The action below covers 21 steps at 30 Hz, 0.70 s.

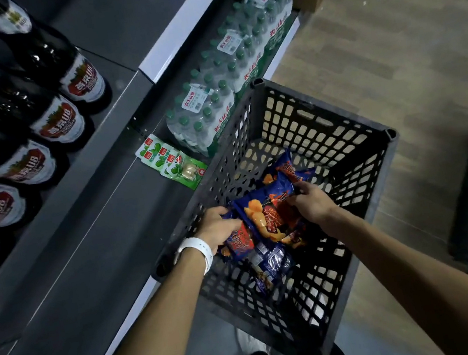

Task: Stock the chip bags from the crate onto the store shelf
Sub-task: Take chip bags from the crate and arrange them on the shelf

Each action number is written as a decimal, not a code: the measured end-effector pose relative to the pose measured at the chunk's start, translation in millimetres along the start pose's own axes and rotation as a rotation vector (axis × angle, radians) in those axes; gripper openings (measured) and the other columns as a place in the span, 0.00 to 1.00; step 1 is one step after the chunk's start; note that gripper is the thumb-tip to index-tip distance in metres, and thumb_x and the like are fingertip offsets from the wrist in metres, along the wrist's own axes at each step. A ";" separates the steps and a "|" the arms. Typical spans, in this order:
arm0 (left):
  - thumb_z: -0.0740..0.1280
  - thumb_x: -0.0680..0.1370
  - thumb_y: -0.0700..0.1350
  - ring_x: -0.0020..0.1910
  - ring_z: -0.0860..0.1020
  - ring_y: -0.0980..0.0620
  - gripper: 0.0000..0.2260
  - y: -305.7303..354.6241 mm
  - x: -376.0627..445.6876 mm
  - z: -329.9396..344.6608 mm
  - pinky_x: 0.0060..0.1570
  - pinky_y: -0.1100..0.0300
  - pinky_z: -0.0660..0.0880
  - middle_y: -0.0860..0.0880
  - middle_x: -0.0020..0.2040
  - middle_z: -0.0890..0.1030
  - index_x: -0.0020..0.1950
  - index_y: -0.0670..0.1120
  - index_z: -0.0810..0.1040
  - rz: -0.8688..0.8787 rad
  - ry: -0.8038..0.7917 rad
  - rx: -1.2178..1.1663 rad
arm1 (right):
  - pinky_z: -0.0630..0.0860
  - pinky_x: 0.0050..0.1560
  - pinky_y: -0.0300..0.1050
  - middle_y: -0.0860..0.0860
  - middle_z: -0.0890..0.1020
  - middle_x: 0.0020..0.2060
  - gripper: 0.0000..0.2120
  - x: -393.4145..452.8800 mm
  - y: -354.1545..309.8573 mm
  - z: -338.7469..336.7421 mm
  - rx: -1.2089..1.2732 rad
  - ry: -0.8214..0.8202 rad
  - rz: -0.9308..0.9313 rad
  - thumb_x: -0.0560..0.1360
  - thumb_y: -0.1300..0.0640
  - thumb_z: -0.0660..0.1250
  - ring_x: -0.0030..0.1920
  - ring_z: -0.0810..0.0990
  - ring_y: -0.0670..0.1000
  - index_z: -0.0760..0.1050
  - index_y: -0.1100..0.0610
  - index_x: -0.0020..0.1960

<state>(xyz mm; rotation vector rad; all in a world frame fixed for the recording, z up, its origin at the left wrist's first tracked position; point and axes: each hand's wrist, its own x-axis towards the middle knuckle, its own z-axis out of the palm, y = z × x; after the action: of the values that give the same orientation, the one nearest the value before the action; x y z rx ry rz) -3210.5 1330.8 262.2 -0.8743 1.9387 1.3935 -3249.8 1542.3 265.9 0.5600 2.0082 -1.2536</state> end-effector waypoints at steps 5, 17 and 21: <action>0.68 0.74 0.32 0.45 0.79 0.45 0.11 -4.0 2.5 1.9 0.51 0.47 0.80 0.42 0.47 0.80 0.52 0.45 0.74 -0.018 0.100 -0.061 | 0.80 0.40 0.47 0.51 0.82 0.42 0.15 -5.9 -12.6 -9.8 -0.196 0.127 -0.147 0.77 0.63 0.62 0.38 0.80 0.51 0.75 0.58 0.63; 0.73 0.73 0.49 0.44 0.83 0.43 0.08 -7.7 -3.3 3.2 0.50 0.46 0.80 0.45 0.43 0.85 0.44 0.46 0.79 0.099 0.134 -0.029 | 0.78 0.44 0.38 0.49 0.82 0.51 0.17 -33.9 -23.6 -7.7 -0.571 -0.164 -0.398 0.76 0.64 0.65 0.47 0.81 0.49 0.76 0.54 0.63; 0.71 0.74 0.47 0.41 0.83 0.46 0.09 -2.1 -6.2 2.9 0.45 0.52 0.78 0.45 0.41 0.85 0.43 0.41 0.82 0.182 0.126 -0.052 | 0.78 0.55 0.44 0.47 0.79 0.56 0.12 -33.9 -31.1 -7.1 -0.524 -0.269 -0.432 0.81 0.57 0.65 0.54 0.79 0.48 0.76 0.52 0.63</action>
<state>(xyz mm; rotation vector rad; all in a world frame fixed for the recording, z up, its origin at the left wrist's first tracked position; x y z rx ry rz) -3204.8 1334.1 265.0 -0.8448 2.1304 1.5317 -3250.4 1535.0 311.9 -0.2919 2.1638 -0.9067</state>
